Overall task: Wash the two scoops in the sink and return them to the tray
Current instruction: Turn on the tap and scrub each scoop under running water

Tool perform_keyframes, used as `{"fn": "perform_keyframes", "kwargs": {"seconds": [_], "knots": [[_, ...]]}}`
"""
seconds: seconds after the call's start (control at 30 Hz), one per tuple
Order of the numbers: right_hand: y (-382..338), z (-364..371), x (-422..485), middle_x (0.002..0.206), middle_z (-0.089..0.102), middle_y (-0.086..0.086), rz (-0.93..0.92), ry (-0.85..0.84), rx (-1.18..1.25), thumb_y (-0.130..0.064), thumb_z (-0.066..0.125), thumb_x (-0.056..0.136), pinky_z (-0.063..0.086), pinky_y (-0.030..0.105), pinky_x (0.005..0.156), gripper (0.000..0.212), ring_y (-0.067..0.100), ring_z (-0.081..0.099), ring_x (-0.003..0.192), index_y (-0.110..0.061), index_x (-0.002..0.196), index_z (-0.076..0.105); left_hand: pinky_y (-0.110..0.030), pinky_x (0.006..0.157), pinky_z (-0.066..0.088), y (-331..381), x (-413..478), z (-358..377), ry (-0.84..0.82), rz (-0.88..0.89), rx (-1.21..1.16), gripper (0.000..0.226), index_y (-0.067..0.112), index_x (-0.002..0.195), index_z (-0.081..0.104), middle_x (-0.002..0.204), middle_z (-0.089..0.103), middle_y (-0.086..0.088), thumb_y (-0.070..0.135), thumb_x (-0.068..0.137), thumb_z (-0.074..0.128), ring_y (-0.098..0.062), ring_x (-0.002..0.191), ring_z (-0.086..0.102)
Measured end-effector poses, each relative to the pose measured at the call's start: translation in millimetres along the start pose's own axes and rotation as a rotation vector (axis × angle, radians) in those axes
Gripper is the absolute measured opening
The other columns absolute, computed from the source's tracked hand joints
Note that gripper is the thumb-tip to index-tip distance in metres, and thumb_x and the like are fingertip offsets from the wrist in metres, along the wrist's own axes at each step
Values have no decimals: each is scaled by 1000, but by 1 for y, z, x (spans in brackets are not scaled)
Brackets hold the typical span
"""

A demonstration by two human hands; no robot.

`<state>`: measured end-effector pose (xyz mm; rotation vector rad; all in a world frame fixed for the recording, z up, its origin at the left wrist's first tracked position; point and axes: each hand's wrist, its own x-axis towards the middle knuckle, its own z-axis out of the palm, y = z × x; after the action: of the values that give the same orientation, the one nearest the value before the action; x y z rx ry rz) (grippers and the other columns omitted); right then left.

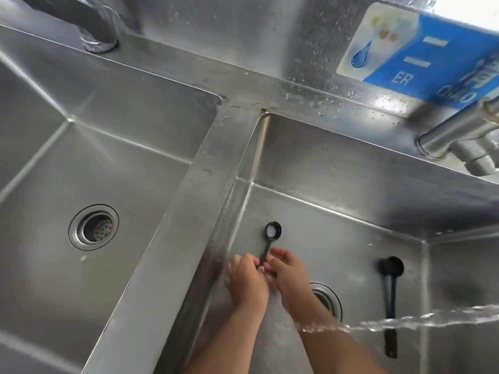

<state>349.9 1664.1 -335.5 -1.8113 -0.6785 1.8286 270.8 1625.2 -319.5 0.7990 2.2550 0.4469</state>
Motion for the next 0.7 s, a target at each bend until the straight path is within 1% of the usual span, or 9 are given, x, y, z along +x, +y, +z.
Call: {"fn": "perform_keyframes", "kwargs": {"seconds": [0.07,0.2,0.3,0.37,0.4,0.47,0.53,0.6,0.7], "knots": [[-1,-1,-1,82,62,14,-7,-31,5,5,54,93,46,28,53,18,22,58,65,-3,109,58,-39,88,46,1,0,0,-14,0,-47,9,14,94,64,107,60,-7,14,87,58,-28,105,54],[-7,-2,-10,82,69,16,-42,-30,-18,3,58,91,49,38,70,13,27,62,73,-3,101,65,-34,71,47,13,-13,-5,-106,9,-279,9,14,83,64,90,71,-9,9,85,57,-27,85,64],[-15,-10,-23,68,68,11,-83,-27,7,0,54,95,46,33,57,14,24,63,59,-2,98,68,-30,57,39,18,-29,-11,-146,-9,-379,13,17,72,63,71,70,-4,12,84,60,-26,69,63],[-18,-18,-33,62,67,9,-97,-33,15,-2,52,96,44,33,50,18,25,63,54,0,97,69,-31,55,36,18,-40,-17,-206,-20,-449,16,17,65,61,61,65,-1,12,81,63,-22,58,56],[-20,-21,-40,60,66,8,-106,-41,26,-2,52,97,46,37,52,18,28,64,56,2,99,69,-32,56,36,20,-47,-22,-240,-22,-481,17,16,63,61,59,64,-4,10,79,64,-23,57,54],[-25,-28,-51,57,66,7,-112,-53,54,0,52,97,53,51,68,19,35,66,68,9,104,67,-33,58,38,24,-60,-32,-290,-28,-535,16,17,62,62,60,64,-12,11,76,67,-24,57,53],[-30,-35,-66,59,67,8,-82,-77,102,-1,54,97,59,51,74,17,39,69,71,10,104,64,-34,58,42,27,-74,-42,-319,-39,-595,15,19,63,67,61,66,-17,11,75,69,-25,55,56],[-36,-43,-83,62,68,11,-69,-121,178,-1,57,95,63,43,64,13,38,72,65,9,100,64,-33,58,47,30,-87,-52,-346,-31,-625,10,14,72,72,66,69,-21,7,79,71,-25,55,60],[-41,-52,-102,68,65,14,-74,-69,193,1,57,94,59,58,77,12,44,71,68,3,97,69,-32,59,46,39,-106,-65,-388,-26,-631,6,1,85,72,63,67,-16,4,82,68,-22,51,57]]}}
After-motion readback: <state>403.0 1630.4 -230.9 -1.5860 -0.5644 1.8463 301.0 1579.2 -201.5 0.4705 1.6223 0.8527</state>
